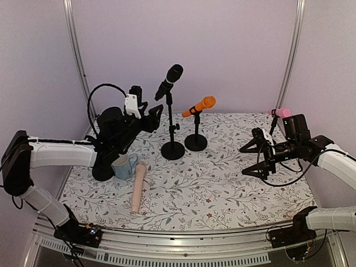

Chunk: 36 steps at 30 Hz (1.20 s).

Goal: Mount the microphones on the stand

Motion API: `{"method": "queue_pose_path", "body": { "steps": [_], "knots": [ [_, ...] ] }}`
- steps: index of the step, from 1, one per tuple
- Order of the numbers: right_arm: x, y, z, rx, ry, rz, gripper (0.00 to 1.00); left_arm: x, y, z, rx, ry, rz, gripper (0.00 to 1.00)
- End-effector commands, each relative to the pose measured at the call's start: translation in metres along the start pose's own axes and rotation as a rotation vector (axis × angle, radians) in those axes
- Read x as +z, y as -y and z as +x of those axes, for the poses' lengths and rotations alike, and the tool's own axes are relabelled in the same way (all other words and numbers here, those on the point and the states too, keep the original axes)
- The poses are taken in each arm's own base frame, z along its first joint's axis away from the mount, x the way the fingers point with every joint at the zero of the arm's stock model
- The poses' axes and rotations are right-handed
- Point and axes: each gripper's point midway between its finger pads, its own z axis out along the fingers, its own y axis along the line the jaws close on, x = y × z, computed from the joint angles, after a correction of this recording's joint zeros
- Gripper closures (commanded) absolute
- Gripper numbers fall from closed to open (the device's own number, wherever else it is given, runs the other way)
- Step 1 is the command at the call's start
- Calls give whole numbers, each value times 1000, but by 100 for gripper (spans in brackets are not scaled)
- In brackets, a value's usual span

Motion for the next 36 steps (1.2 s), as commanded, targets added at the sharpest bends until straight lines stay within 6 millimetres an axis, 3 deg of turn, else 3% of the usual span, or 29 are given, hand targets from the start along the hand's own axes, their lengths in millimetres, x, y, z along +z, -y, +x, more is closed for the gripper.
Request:
{"method": "queue_pose_path", "body": {
  "steps": [1,5,9,11,15,18,20,24,30,36],
  "knots": [
    [-1,-3,1,-8,-4,-4,7,-50,8,39,-68,-220,-93,32],
    [3,-1,3,-1,-16,-13,8,-95,7,69,-233,-490,-191,37],
    [8,0,7,-2,-38,-19,8,-139,-7,70,-266,-630,-280,41],
    [9,0,8,-6,-48,-18,9,-153,-23,58,-232,-645,-348,42],
    [12,0,9,-12,-59,-18,9,-159,-61,27,-185,-631,-467,42],
    [11,-1,8,-13,-56,-16,10,-162,-69,33,-222,-656,-496,42],
    [10,-3,8,-16,-54,-14,10,-163,-63,54,-241,-700,-470,42],
    [10,-2,9,-20,-57,-8,10,-164,-31,88,-258,-813,-330,44],
    [12,-2,10,-15,-57,-16,10,-188,8,137,-210,-1055,-267,45],
    [13,-1,11,-8,-62,-21,11,-219,15,175,-220,-1245,-257,45]
  ]
}}
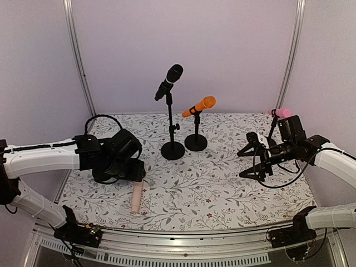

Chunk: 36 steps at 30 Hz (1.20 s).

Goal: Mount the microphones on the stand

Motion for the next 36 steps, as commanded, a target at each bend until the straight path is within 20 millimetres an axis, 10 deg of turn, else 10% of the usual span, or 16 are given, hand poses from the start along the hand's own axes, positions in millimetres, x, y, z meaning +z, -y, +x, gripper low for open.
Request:
{"method": "queue_pose_path", "body": {
  "steps": [1,36],
  "knots": [
    [2,-1,-3,-8,1,-10,11,7,-5,40,0,-165,-5,45],
    [2,0,-2,-17,-10,1,12,80,-6,106,64,-366,-38,55]
  ]
}}
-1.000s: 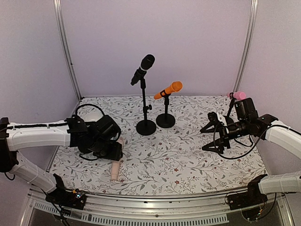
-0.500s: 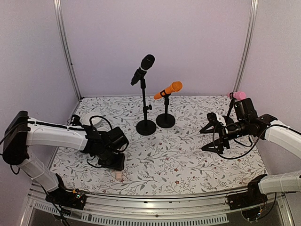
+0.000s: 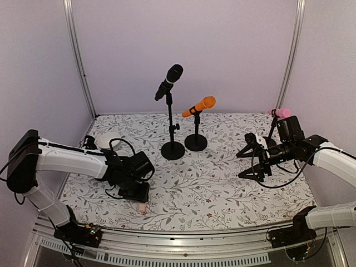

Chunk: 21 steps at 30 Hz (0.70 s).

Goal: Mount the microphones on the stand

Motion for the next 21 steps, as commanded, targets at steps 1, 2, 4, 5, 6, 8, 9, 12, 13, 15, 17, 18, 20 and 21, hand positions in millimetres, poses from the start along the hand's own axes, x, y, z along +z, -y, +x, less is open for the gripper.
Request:
{"method": "queue_pose_path", "body": {
  "steps": [1,2,4,5,6,8,9,12,13,15,17,18,20,21],
  "knots": [
    [-2,-2,-6,-27,7,6,12,14,3,9,32,-26,-8,55],
    [-2,-1,-6,-28,7,6,12,15,4,8,39,-27,-11,55],
    [-2,-2,-6,-26,7,7,12,18,6,7,50,-27,-24,53],
    [-2,-2,-6,-25,7,6,12,19,7,6,53,-27,-28,53],
    [-2,-2,-6,-26,7,7,12,20,8,5,60,-28,-31,53],
    [-2,-2,-6,-26,6,8,12,22,10,5,70,-29,-36,54],
    [-2,-2,-5,-26,5,9,12,22,12,5,77,-31,-36,57],
    [-2,-2,-6,-27,8,9,12,16,16,4,97,-17,-34,67],
    [-3,-1,-8,-30,14,10,12,12,19,2,104,-4,-31,69],
    [-5,-1,-16,-20,31,7,13,-4,27,-4,126,43,-20,72],
    [-9,4,-30,-4,48,23,13,-27,37,-10,143,100,9,74],
    [-11,9,-35,36,48,40,13,-37,42,-13,154,131,22,74],
    [-15,23,-47,94,49,81,12,-55,59,-18,204,201,71,75],
    [-16,30,-52,118,48,103,12,-65,73,-20,256,247,109,77]
  ]
}}
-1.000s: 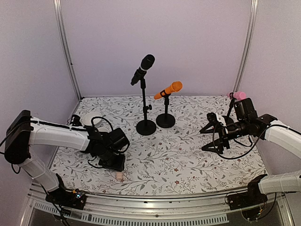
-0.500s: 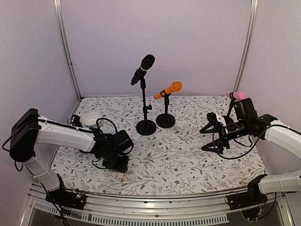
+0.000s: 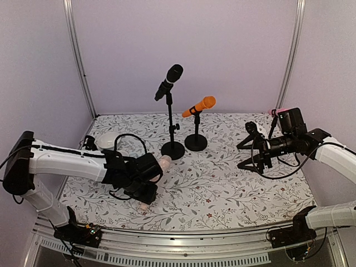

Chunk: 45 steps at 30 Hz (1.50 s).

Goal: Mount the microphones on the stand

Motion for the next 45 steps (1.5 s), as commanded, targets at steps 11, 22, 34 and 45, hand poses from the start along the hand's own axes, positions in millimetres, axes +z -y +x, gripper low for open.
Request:
{"method": "queue_pose_path", "body": {
  "steps": [11,22,34,45],
  "knots": [
    [-12,28,-92,380,110,-101,10,-102,131,-82,391,641,389,84],
    [5,28,-86,489,95,-241,10,-101,167,-100,481,733,445,84],
    [32,21,-86,508,52,-296,12,-98,174,-106,487,726,422,84],
    [42,21,-94,501,30,-260,20,-91,167,-111,456,713,343,84]
  ]
}}
